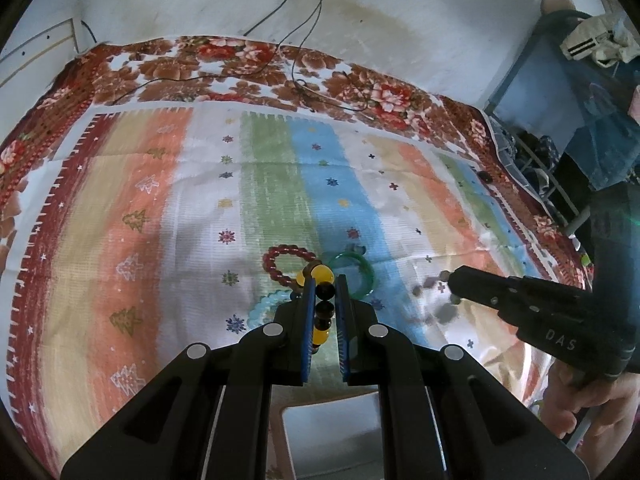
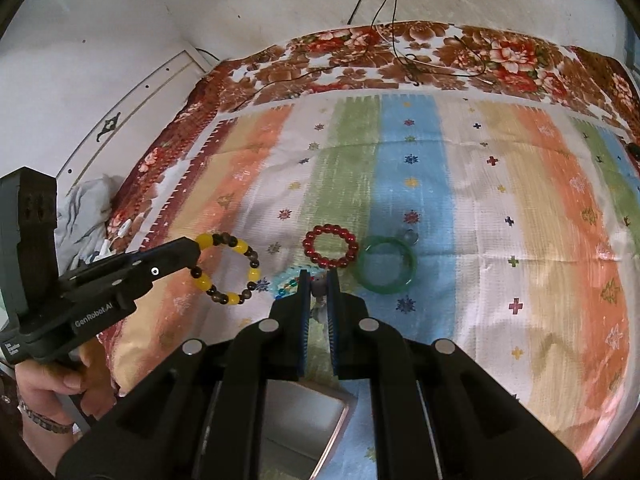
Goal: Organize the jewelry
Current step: 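Carry both held bracelets over the tin box with left and right tools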
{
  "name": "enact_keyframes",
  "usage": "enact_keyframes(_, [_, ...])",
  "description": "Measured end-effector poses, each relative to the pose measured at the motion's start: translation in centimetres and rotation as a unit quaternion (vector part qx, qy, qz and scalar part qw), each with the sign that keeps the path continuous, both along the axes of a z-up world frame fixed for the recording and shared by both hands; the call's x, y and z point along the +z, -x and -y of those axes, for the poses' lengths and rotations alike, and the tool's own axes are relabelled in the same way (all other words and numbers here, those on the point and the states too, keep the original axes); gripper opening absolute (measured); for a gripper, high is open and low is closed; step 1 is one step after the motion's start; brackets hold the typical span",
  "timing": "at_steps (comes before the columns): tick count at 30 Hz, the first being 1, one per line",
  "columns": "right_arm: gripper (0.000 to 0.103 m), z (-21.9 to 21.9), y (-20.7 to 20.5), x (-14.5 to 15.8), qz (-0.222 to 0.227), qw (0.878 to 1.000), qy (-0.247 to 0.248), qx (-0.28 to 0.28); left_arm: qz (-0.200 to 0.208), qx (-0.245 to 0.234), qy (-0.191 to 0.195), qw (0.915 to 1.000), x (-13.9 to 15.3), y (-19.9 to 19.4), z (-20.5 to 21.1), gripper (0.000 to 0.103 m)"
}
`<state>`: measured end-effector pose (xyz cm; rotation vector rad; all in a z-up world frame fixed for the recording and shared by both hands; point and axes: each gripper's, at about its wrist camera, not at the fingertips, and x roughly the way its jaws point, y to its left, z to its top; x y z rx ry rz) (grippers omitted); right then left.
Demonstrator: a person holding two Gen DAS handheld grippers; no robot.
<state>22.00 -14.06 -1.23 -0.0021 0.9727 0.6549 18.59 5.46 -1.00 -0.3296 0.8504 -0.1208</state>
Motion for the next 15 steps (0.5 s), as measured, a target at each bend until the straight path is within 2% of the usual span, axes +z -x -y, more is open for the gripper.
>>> enact_keyframes(15, [0.009,0.8,5.2,0.0,-0.003,1.0,-0.012,0.021,0.026,-0.011,0.017,0.9995,1.5,5.7,2.0,0.009])
